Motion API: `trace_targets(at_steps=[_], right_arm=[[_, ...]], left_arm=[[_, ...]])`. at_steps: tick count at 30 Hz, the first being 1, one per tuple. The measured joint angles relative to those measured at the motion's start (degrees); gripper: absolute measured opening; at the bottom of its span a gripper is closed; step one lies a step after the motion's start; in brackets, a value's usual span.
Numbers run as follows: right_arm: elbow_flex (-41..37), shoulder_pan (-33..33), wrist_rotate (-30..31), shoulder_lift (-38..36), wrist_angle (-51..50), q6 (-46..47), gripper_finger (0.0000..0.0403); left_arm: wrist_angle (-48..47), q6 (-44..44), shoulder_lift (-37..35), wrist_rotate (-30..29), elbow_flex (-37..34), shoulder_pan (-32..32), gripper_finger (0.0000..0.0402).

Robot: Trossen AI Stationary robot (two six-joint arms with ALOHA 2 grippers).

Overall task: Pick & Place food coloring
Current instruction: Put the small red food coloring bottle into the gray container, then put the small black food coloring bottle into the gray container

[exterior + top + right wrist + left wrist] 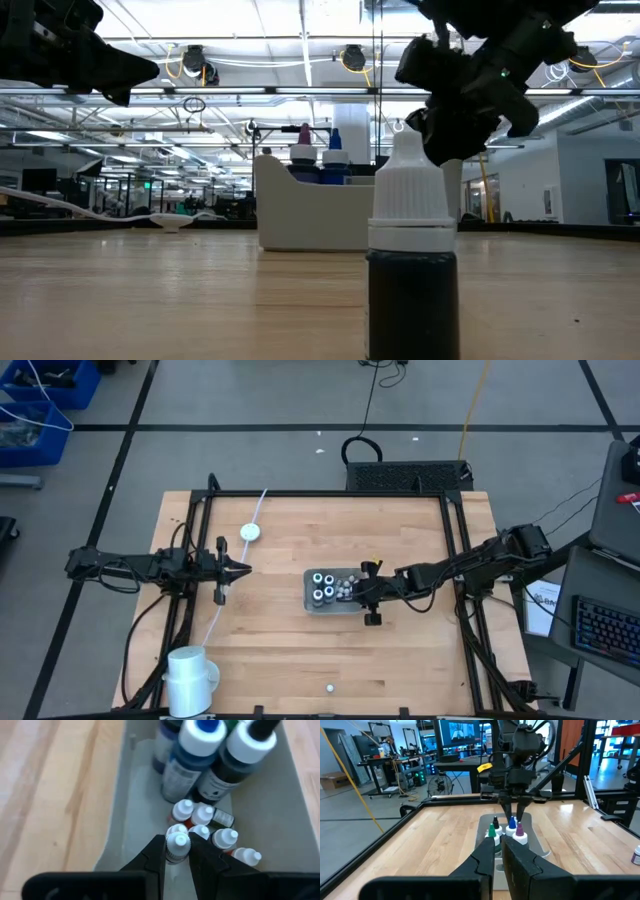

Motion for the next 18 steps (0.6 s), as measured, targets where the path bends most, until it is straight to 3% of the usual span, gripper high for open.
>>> trace_targets(at_steps=[18], right_arm=[[0.00,-0.35,0.00,0.75,0.84,0.17,0.0099]], left_arm=[[-0.05,-0.09,-0.01,0.02,0.00,0.00,0.0042]])
